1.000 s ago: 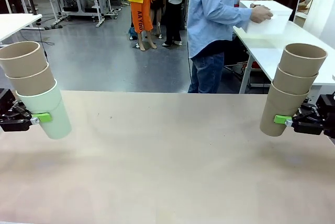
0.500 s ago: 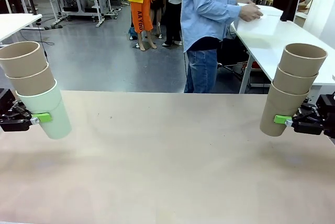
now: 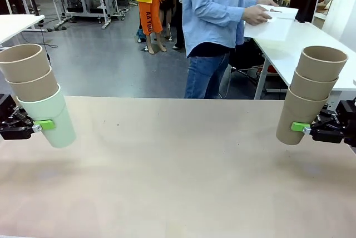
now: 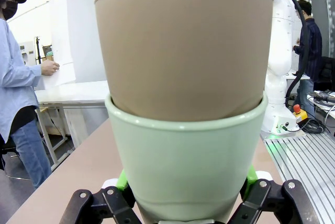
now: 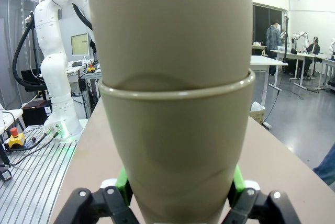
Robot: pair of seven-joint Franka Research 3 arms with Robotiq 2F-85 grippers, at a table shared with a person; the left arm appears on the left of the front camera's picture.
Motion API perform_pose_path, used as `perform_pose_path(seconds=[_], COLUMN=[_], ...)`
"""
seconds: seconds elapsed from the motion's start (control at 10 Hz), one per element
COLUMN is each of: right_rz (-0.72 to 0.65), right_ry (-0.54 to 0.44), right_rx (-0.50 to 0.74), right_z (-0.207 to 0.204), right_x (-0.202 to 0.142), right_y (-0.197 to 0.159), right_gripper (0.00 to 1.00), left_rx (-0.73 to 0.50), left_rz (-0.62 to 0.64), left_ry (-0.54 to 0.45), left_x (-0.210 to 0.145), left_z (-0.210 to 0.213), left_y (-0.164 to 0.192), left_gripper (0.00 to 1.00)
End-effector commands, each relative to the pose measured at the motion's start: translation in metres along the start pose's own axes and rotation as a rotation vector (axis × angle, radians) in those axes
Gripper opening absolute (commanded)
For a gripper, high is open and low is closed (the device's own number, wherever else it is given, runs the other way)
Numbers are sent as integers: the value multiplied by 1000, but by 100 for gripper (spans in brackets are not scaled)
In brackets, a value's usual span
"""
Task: Stack the cups and store them in the basket.
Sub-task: Place the stack of Reusable plastic cups into the Pantry Basket.
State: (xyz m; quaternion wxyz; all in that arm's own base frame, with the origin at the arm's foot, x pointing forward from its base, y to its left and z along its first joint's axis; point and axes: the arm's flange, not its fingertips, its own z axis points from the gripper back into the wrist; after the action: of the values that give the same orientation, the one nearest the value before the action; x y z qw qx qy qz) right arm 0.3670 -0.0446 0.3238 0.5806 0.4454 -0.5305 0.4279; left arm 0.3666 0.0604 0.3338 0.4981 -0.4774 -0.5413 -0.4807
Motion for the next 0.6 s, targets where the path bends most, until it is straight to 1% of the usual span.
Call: perform_pose_path(seconds=[0.0,0.5], right_rz=[10,10], right_ry=[5,5], right_rx=[1,1], right_z=[2,2], right_x=[4,4], right_y=[1,1], right_gripper=[85,85], left_rx=[-4,-4], left_rz=[-12,-12], left_ry=[-8,-8], left_x=[3,3], left_z=[0,0], left_y=[-1,-1], left_gripper=[88,88])
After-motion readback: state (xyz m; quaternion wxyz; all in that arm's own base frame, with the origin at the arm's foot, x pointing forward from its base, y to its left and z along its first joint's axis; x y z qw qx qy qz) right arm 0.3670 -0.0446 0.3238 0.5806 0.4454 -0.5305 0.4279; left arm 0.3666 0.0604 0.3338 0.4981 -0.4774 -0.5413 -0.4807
